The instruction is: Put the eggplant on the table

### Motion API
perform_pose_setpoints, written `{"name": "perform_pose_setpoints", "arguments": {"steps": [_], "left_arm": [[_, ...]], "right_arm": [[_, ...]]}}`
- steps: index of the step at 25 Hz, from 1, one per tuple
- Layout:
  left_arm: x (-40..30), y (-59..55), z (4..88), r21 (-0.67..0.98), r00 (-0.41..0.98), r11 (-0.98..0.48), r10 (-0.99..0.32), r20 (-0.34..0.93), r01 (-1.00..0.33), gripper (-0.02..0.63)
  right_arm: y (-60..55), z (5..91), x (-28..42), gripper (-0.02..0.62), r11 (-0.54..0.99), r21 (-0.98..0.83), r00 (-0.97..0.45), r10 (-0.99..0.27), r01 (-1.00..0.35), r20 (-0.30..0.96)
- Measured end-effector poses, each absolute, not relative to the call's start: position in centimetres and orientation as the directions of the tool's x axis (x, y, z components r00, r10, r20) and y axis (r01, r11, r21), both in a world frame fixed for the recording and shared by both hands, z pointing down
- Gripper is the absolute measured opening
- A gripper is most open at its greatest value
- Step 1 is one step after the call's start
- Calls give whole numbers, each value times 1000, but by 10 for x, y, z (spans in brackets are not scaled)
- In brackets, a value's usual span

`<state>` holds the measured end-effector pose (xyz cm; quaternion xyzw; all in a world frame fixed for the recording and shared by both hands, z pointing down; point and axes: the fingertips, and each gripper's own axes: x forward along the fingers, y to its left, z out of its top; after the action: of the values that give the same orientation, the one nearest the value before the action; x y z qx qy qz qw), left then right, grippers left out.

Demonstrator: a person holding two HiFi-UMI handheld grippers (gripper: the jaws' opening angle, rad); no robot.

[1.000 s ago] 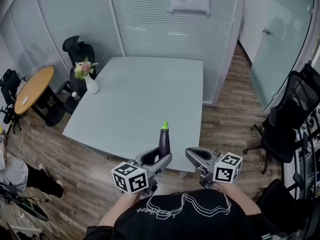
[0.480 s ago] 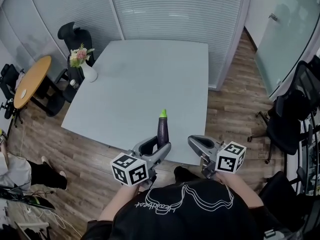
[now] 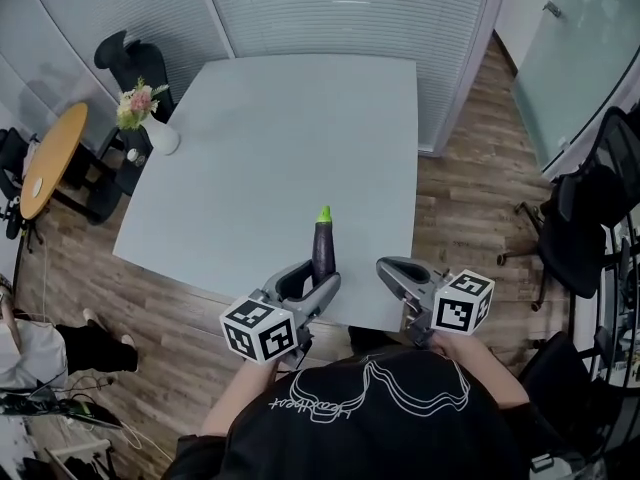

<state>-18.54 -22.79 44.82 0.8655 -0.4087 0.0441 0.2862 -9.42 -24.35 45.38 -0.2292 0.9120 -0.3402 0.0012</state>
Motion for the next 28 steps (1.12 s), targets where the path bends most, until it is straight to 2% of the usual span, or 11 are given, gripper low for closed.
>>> {"name": "perform_pose_setpoints", "arguments": {"steps": [14,28], "left_arm": [[-194,-291,528,405,587,-430,-660,469,-807,235],[-195,-319,605,336,537,-425,-572,620,-841,235]], "right_arm": [[-300,492,-81,9,606,-664,-889,-403,-438,218],[-323,527,-69,9,530,-698,-867,-405,-481,290]]}}
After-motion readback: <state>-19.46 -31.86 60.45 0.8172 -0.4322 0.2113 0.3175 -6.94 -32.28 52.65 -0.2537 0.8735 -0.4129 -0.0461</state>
